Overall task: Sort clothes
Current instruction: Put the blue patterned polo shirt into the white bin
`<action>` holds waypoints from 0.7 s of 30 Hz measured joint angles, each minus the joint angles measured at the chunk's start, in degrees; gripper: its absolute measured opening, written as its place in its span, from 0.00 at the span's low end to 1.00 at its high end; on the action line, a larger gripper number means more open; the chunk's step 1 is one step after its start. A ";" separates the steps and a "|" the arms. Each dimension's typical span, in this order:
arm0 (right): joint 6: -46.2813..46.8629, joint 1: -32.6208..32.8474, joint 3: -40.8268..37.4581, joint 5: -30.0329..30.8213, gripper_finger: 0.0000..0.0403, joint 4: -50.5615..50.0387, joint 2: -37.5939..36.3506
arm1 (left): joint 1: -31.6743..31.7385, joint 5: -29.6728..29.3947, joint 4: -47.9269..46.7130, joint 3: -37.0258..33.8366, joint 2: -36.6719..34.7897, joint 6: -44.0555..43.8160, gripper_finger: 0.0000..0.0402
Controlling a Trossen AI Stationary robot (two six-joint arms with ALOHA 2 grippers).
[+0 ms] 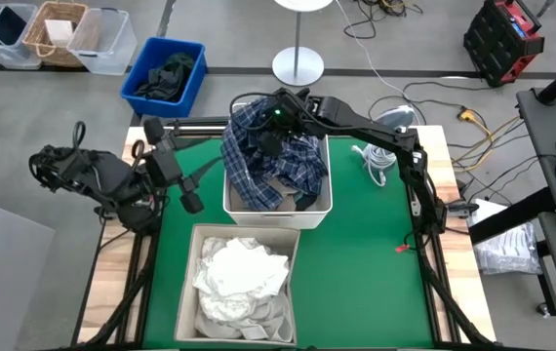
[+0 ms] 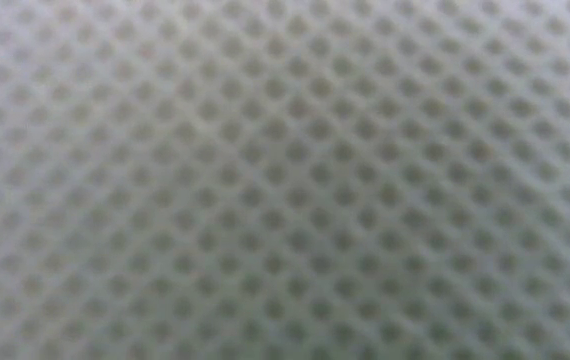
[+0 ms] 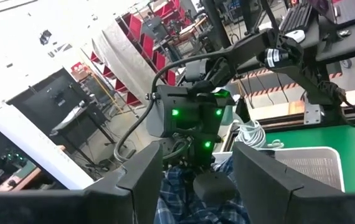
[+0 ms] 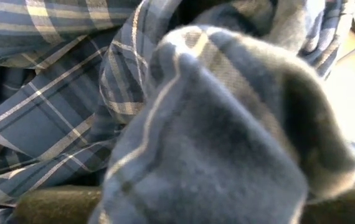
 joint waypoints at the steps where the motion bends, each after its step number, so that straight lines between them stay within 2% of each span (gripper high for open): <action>1: -0.09 0.00 0.00 0.00 0.05 0.00 0.00 | 0.00 -0.02 0.23 0.00 0.00 0.22 0.43; 8: -0.35 0.00 0.00 0.00 0.05 0.00 0.00 | 0.00 -0.05 0.42 -0.02 0.32 -0.36 0.43; 12: -0.44 0.00 0.00 0.00 0.05 0.00 0.00 | 0.00 0.03 2.84 -0.07 0.46 -4.45 0.43; 17: -0.37 0.00 0.00 -0.05 0.05 -0.44 -0.30 | -1.03 0.16 1.00 -0.07 -0.11 -20.43 0.43; 21: -0.47 0.02 0.00 -0.11 0.05 -0.41 -1.63 | -2.79 0.81 -11.31 0.96 -3.34 -34.10 0.43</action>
